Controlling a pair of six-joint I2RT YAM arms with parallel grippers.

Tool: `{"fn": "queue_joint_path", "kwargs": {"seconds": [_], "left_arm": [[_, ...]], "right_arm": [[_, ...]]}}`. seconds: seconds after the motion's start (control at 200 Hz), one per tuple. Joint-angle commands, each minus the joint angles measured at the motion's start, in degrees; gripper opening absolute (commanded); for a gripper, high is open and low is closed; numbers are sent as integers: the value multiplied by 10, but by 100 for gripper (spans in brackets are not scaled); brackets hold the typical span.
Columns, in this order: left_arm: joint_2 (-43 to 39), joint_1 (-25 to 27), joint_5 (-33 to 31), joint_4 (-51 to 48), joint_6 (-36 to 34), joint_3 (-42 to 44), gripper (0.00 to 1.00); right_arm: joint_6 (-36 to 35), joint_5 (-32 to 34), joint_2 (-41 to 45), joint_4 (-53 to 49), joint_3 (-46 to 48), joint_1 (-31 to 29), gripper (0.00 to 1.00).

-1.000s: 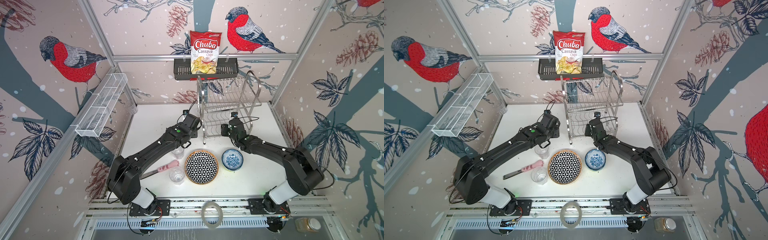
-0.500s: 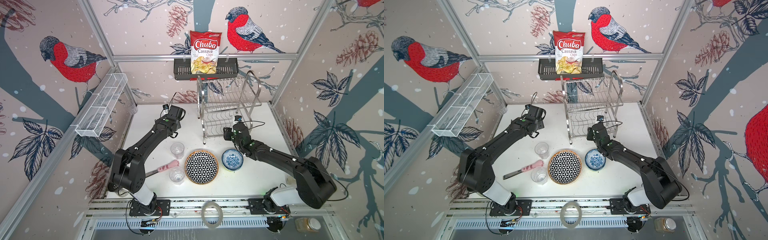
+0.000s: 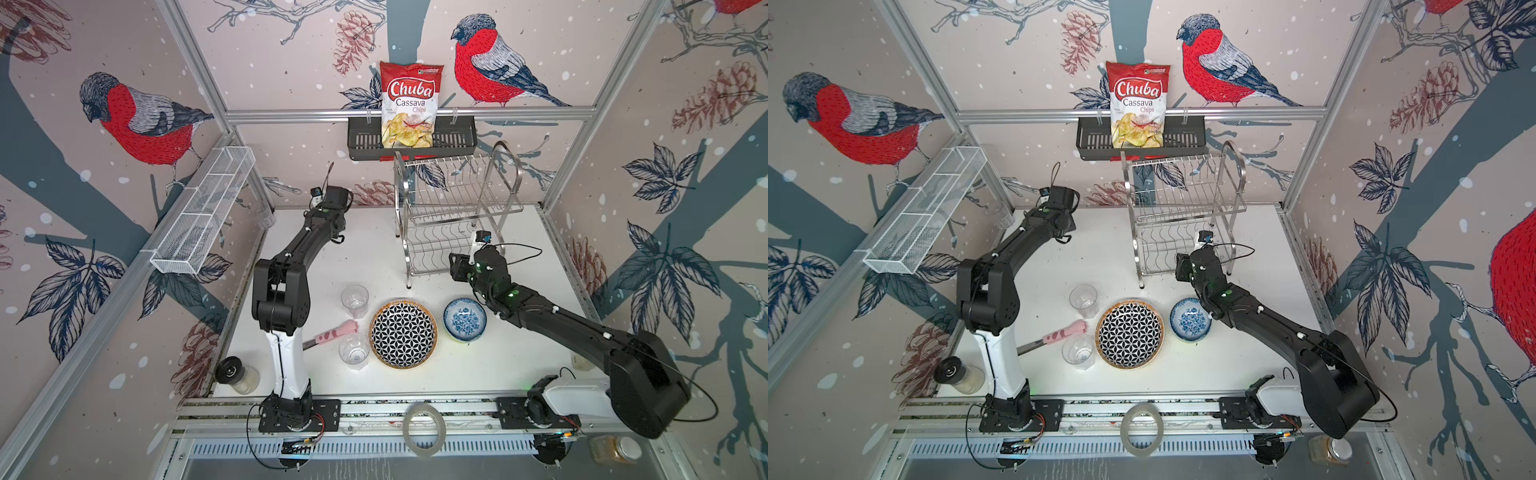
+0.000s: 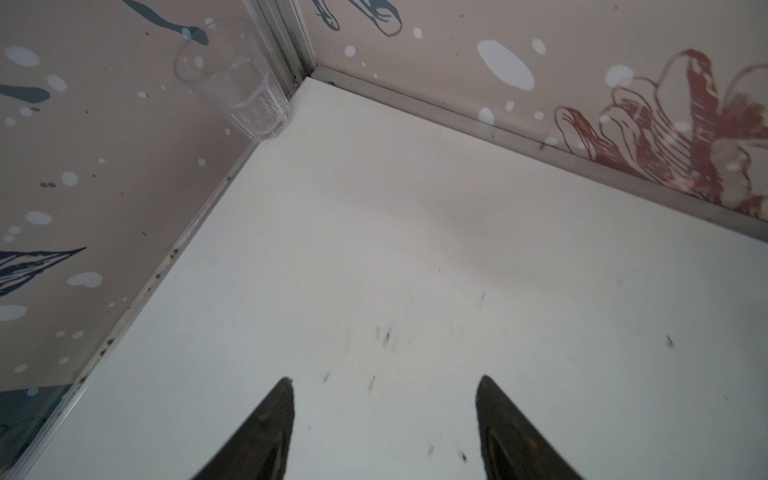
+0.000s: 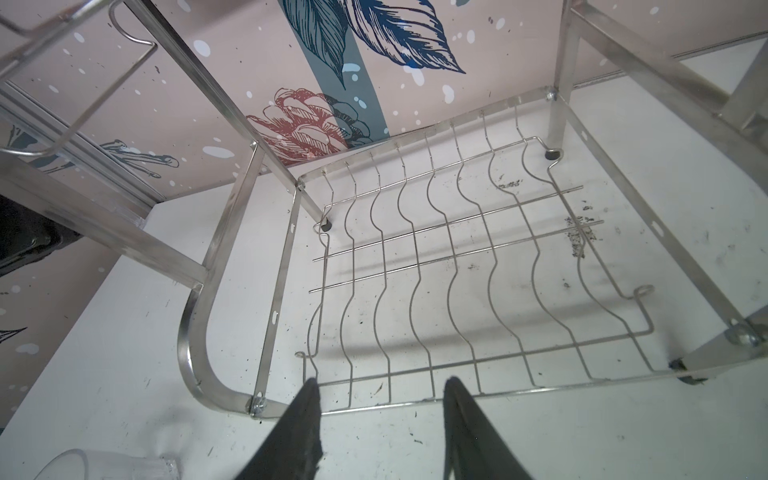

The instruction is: Unload the mixed dishes from the dish rack

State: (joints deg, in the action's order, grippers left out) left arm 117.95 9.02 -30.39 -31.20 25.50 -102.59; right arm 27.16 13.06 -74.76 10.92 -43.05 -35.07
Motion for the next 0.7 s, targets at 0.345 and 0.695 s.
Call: {"fn": "queue_joint_path", "kwargs": {"seconds": [0.345, 0.695], "left_arm": [[221, -68, -60, -22, -109, -276, 65], [253, -111, -86, 96, -174, -298, 70]], "right_arm": [[30, -5, -17, -53, -17, -3, 50], [32, -14, -109, -105, -91, -18, 49]]}}
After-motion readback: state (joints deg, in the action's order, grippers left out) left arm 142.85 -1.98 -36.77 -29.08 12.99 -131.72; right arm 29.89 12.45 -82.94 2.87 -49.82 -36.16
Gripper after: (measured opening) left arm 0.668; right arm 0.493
